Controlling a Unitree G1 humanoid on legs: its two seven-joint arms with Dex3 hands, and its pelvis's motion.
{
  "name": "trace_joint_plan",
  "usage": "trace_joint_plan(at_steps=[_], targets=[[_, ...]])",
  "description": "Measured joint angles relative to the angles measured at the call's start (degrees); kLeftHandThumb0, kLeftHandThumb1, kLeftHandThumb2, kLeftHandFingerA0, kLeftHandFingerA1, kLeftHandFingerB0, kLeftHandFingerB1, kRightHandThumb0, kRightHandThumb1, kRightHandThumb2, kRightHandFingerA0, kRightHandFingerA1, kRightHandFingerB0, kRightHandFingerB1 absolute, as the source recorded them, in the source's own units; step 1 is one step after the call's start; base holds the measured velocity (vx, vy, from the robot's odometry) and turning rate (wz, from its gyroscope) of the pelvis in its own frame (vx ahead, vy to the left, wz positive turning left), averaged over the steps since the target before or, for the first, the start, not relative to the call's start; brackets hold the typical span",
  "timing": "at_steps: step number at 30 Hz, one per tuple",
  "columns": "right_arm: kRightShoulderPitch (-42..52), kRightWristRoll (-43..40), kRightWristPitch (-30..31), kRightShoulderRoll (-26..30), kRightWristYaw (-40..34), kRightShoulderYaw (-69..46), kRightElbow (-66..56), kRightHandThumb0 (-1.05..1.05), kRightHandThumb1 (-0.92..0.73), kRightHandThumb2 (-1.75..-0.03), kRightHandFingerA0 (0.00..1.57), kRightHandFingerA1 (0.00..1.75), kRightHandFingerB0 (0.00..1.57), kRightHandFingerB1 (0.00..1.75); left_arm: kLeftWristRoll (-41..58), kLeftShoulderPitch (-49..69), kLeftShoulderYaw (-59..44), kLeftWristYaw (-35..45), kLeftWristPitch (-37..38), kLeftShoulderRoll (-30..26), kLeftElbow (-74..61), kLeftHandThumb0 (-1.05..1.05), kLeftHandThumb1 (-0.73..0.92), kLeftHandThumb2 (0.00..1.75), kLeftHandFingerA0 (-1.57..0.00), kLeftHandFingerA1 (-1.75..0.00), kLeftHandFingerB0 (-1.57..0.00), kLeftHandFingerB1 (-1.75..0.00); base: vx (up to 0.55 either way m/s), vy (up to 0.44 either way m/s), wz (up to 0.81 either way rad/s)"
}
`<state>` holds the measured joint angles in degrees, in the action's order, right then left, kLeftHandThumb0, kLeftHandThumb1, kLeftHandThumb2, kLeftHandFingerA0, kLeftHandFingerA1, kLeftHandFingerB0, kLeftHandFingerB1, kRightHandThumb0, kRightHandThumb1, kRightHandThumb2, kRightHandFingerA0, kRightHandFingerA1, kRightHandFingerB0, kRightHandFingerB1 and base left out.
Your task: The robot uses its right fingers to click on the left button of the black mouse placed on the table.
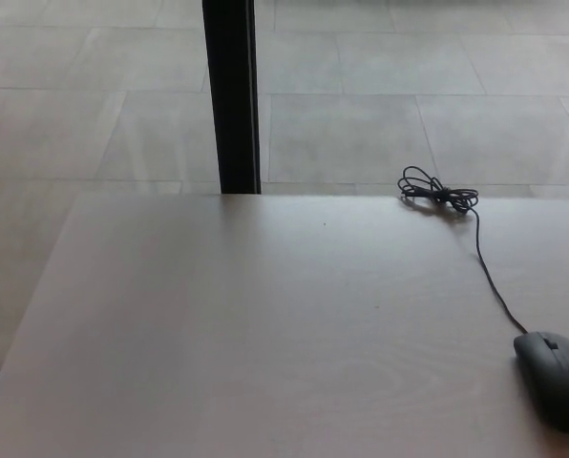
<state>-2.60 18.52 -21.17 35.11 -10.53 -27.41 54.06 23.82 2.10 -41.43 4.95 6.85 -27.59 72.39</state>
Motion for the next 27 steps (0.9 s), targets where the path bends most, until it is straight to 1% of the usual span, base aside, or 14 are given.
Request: trace_joint_plan(at_steps=[3,4,5,6,10,11,12,13,14,16,17,18,19,27], targets=[[-0.05,-2.10,0.12,-2.00,1.03,-2.39,2.43,-0.68,-0.79,-0.64,0.93,1.31,0.48,0.44,0.01,0.02,0.02,0.01,0.00,0.14,-0.01,-0.82,0.92,0.69,-0.63,-0.57,-0.53,-0.48,0.00,0.000,0.00],[-0.07,-2.80,0.20,-2.62,1.41,-3.18,3.02,-0.71,-0.76,-0.69,0.91,1.52,0.49,0.50,0.01,0.05,0.01,0.01,0.00,0.18,-0.01,-0.83,0.92,0.69,-0.67,-0.56,-0.55,-0.47,0.00,0.000,0.00],[-0.09,-3.45,0.33,-3.24,1.80,-3.93,3.44,-0.71,-0.80,-0.65,0.73,0.80,0.48,0.47,0.02,0.06,0.01,0.01,0.00,0.21,-0.01,-0.83,0.92,0.69,-0.64,-0.55,-0.54,-0.48,0.00,0.000,0.00],[-0.12,-4.12,0.50,-3.88,2.24,-4.72,3.80,-0.70,-0.82,-0.64,0.77,0.86,0.54,0.54,0.01,0.05,0.01,0.01,0.00,0.24,0.00,-0.83,0.92,0.68,-0.67,-0.56,-0.55,-0.49,0.00,0.000,0.00],[-0.49,-6.83,1.24,-6.18,4.01,-7.44,5.30,-0.69,-0.83,-0.65,0.86,0.58,0.43,0.40,0.02,0.06,0.00,0.00,0.00,0.27,0.01,-0.81,0.92,0.69,-0.70,-0.57,-0.59,-0.50,0.00,0.000,0.00],[-0.64,-7.42,1.42,-6.56,4.39,-7.92,5.75,-0.71,-0.84,-0.66,0.94,1.15,0.45,0.41,0.01,0.06,0.00,-0.01,0.00,0.27,0.01,-0.80,0.92,0.69,-0.72,-0.58,-0.62,-0.51,0.00,0.000,0.00],[-0.96,-8.29,1.79,-7.07,4.90,-8.56,6.64,-0.71,-0.84,-0.66,0.94,1.15,0.45,0.41,-0.01,0.06,0.04,-0.06,0.00,0.27,0.01,-0.80,0.92,0.69,-0.72,-0.58,-0.62,-0.51,0.00,0.000,0.00],[-1.31,-9.05,2.24,-7.56,5.33,-9.03,7.39,-0.68,-0.85,-0.66,0.59,0.69,0.39,0.38,-0.03,0.08,0.11,-0.15,0.00,0.27,0.01,-0.80,0.92,0.70,-0.70,-0.58,-0.61,-0.50,0.00,0.000,0.00],[-1.55,-9.82,2.69,-8.07,5.80,-9.37,7.86,-0.69,-0.84,-0.65,0.85,0.83,0.37,0.39,-0.05,0.08,0.23,-0.22,0.00,0.27,0.02,-0.80,0.92,0.71,-0.68,-0.56,-0.61,-0.49,0.00,0.000,0.00],[-1.96,-11.26,3.62,-8.88,6.72,-9.87,8.39,-0.72,-0.83,-0.65,0.89,0.70,0.36,0.37,-0.15,0.15,0.52,-0.39,0.01,0.27,0.02,-0.80,0.92,0.71,-0.69,-0.56,-0.61,-0.49,0.00,0.000,0.00],[-2.16,-12.03,4.02,-9.30,7.24,-10.13,8.52,-0.71,-0.82,-0.65,0.78,0.55,0.35,0.37,-0.20,0.24,0.69,-0.47,0.02,0.27,0.02,-0.80,0.92,0.71,-0.69,-0.56,-0.60,-0.48,0.00,0.000,0.00],[-2.30,-12.65,4.38,-9.69,7.68,-10.35,8.56,-0.72,-0.83,-0.66,0.87,0.71,0.36,0.39,-0.24,0.36,0.83,-0.53,0.03,0.27,0.02,-0.81,0.92,0.71,-0.69,-0.56,-0.57,-0.47,0.00,0.000,0.00],[-2.42,-13.49,4.87,-10.27,8.24,-10.59,8.57,-0.69,-0.82,-0.65,0.54,0.43,0.36,0.34,-0.29,0.49,1.05,-0.56,0.04,0.27,0.03,-0.81,0.92,0.69,-0.72,-0.57,-0.60,-0.49,0.00,0.000,0.00],[-3.16,-19.17,7.38,-12.15,12.01,-12.34,10.13,-0.69,-0.81,-0.65,0.56,0.46,0.38,0.34,-0.19,0.59,1.04,-0.86,0.05,0.27,0.06,-0.81,0.92,0.68,-0.73,-0.56,-0.60,-0.48,0.00,0.000,0.00]])
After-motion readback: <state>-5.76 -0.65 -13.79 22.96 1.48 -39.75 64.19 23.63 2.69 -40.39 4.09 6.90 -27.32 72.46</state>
